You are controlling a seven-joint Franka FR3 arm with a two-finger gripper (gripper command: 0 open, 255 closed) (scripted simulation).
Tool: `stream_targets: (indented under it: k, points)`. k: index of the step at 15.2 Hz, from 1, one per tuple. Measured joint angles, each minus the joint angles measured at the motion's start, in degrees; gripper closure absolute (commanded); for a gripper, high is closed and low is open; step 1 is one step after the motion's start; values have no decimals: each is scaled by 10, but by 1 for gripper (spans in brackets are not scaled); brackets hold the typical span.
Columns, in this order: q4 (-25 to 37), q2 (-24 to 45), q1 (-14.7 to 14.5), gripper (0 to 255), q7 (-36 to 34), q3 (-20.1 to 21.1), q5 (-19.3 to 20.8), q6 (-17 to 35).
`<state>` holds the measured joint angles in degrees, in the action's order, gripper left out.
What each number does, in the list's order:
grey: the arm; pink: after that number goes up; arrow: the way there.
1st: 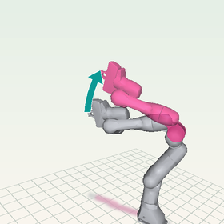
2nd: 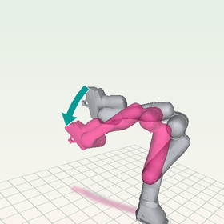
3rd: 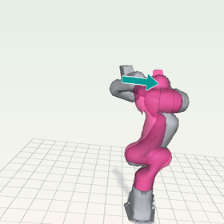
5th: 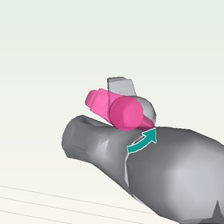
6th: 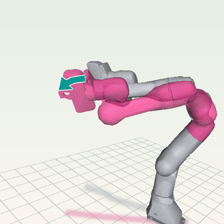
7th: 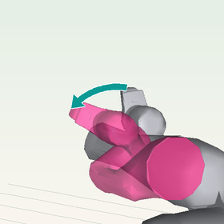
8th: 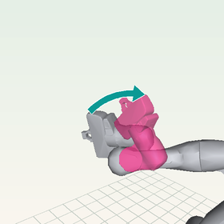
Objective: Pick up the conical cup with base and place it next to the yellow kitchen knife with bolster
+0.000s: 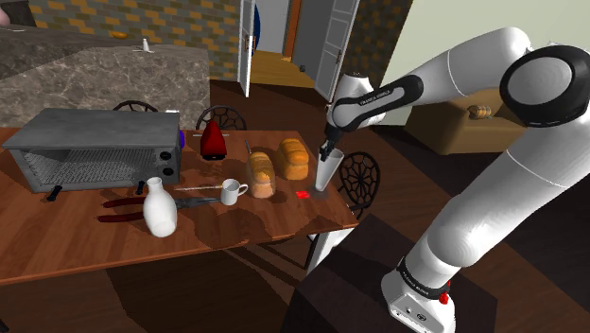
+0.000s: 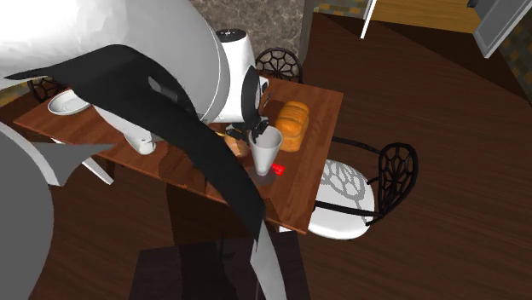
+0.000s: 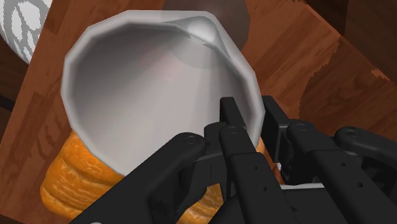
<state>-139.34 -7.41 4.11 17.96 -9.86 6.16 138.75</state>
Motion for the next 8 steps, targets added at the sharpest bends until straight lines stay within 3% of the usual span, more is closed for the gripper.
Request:
stream_targets:
  k: [8]
  points:
    - [29, -37, 1, 255, 4, 1, 1, -66]
